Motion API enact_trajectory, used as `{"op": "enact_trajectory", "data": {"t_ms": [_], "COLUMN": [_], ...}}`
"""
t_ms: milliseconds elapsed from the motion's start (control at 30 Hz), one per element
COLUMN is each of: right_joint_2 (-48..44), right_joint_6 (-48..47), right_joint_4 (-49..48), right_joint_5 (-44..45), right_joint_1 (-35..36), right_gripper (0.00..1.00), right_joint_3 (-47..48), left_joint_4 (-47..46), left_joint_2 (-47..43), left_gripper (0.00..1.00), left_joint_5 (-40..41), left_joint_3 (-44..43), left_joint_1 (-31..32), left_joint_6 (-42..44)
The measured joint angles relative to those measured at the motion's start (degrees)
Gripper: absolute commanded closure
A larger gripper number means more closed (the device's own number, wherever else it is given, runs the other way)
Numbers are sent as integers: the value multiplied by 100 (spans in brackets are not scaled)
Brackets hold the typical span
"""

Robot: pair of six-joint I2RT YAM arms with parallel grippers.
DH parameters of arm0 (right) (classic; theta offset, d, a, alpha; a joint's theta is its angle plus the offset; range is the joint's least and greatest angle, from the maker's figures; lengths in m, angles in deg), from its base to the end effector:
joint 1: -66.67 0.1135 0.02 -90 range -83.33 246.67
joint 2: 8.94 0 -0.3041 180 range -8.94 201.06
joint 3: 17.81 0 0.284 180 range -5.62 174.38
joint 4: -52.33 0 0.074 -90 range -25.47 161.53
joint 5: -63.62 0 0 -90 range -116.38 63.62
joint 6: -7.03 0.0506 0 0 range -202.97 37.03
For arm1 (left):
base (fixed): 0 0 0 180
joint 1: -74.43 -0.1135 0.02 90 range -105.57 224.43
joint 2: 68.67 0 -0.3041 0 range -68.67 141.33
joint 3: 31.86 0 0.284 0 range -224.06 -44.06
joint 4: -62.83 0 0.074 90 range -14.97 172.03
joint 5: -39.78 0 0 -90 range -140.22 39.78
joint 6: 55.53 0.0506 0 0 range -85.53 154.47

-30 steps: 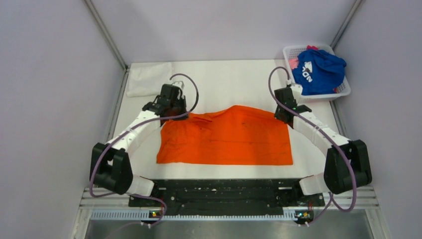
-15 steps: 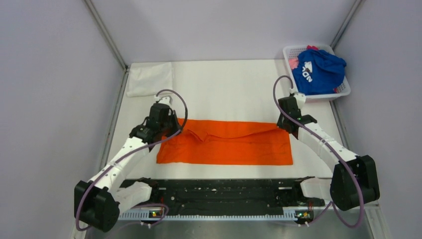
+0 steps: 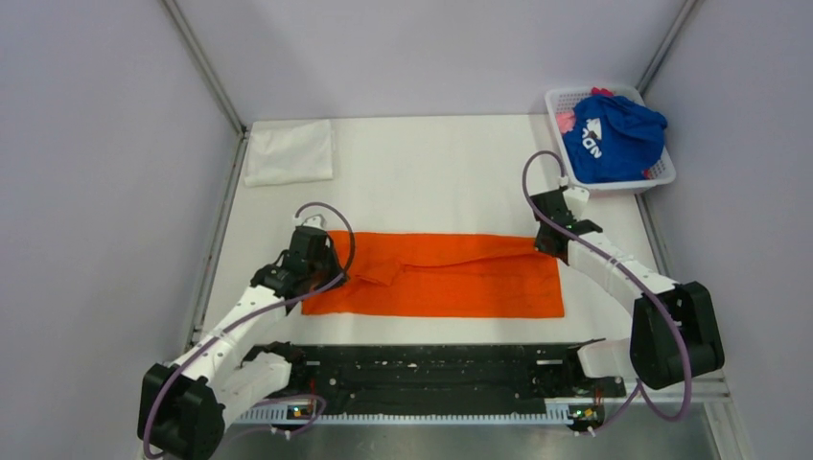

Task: Fold and stack the t-shirts
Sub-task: Fold the other side of the tshirt into a rectangle, then rotate the tshirt 90 degrees

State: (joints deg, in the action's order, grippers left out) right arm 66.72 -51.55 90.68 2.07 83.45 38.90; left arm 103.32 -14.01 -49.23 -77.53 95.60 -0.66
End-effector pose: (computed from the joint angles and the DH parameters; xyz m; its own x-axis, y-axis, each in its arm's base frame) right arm 0.2725 0.0570 0.2162 -0.6914 0.2702 -0.6700 0.4137 0.9084 -0.0605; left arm 0.1920 -0.0734 0.2225 -0.7815 -0.3143 -0.5389 -0.1212 0.9238 -0.3631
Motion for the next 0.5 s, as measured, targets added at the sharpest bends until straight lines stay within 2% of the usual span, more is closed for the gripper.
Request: {"op": "enact_trajectory", "data": {"t_ms": [67, 167, 233, 267, 333, 367, 400, 500], "right_joint_2": [0, 0, 0, 0, -4, -15, -37, -212], "right_joint_6": [42, 125, 199, 247, 378, 476, 557, 669], "right_joint_4": [9, 31, 68, 105, 201, 254, 313, 490], "right_joint_5": [90, 170, 254, 319, 461, 525, 599, 697], "right_joint_1": [0, 0, 0, 0, 0, -2, -2, -2], "right_gripper": [87, 70, 59, 50, 7, 2, 1, 1], "right_joint_3": [0, 0, 0, 0, 0, 0, 0, 0], "left_joint_4": [42, 186, 280, 345, 468, 540, 608, 791], "left_joint_2": [-79, -173, -247, -284, -339, -376, -422, -577], "left_gripper": [87, 72, 54, 38, 14, 7, 3, 1], "left_joint_5": [9, 11, -7, -9, -11, -7, -7, -17], "left_joint_3": [125, 254, 323, 350, 361, 361, 358, 299], "left_joint_1": [0, 7, 22, 33, 46, 59, 68, 83], "left_joint_6": [-92, -199, -286, -339, -376, -426, -468, -533]}}
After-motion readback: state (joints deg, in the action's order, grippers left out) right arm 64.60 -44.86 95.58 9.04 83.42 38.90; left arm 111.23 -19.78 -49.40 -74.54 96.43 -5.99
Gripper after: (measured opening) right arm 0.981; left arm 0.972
